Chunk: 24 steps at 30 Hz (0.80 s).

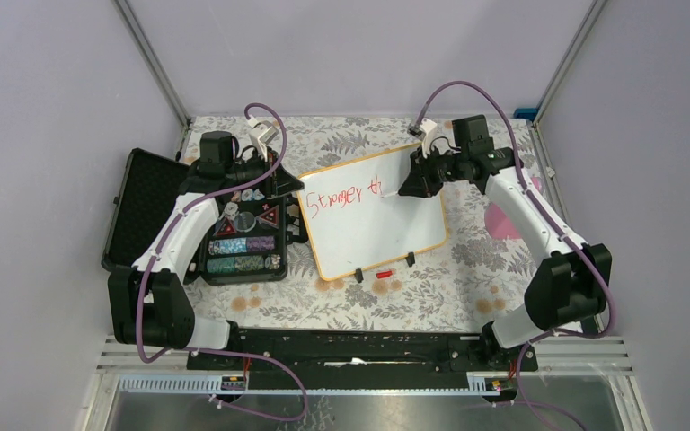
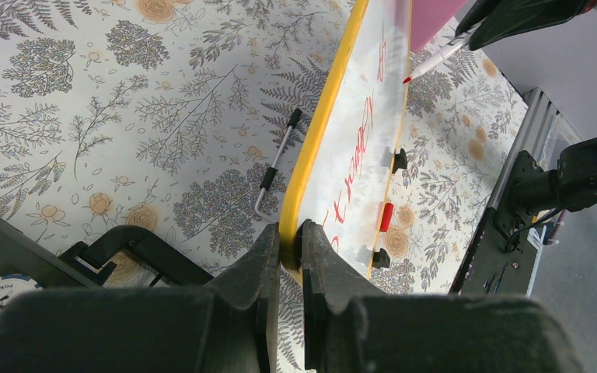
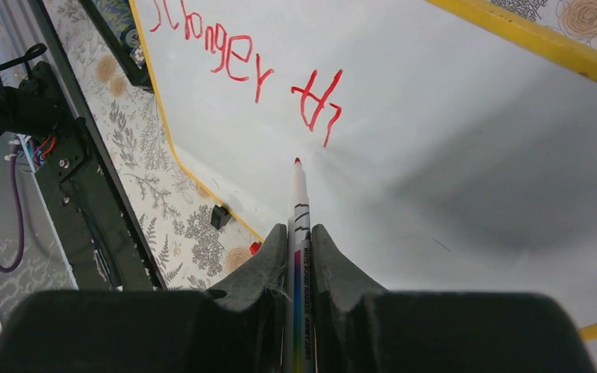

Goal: Write a sentence on the whiteboard

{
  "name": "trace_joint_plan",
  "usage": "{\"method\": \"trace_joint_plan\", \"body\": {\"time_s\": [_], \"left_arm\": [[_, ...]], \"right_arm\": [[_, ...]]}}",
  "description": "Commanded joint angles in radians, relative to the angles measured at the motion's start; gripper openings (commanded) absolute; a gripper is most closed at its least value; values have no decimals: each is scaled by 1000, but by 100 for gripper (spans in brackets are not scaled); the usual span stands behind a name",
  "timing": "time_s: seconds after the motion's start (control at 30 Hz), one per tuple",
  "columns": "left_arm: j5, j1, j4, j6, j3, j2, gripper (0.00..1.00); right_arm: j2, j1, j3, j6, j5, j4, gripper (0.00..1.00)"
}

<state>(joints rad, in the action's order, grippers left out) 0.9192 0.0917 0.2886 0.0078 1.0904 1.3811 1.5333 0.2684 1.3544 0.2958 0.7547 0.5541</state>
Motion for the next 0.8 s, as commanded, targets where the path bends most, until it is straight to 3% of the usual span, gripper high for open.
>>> {"method": "trace_joint_plan", "body": {"time_s": [0.0, 0.77], "left_arm": [[-17, 29, 26, 59, -10, 7, 0], [-11, 32, 26, 60, -16, -4, 0]], "right_arm": [[-67, 3, 43, 27, 37, 58, 0], [-35, -64, 49, -53, 35, -84, 0]]}}
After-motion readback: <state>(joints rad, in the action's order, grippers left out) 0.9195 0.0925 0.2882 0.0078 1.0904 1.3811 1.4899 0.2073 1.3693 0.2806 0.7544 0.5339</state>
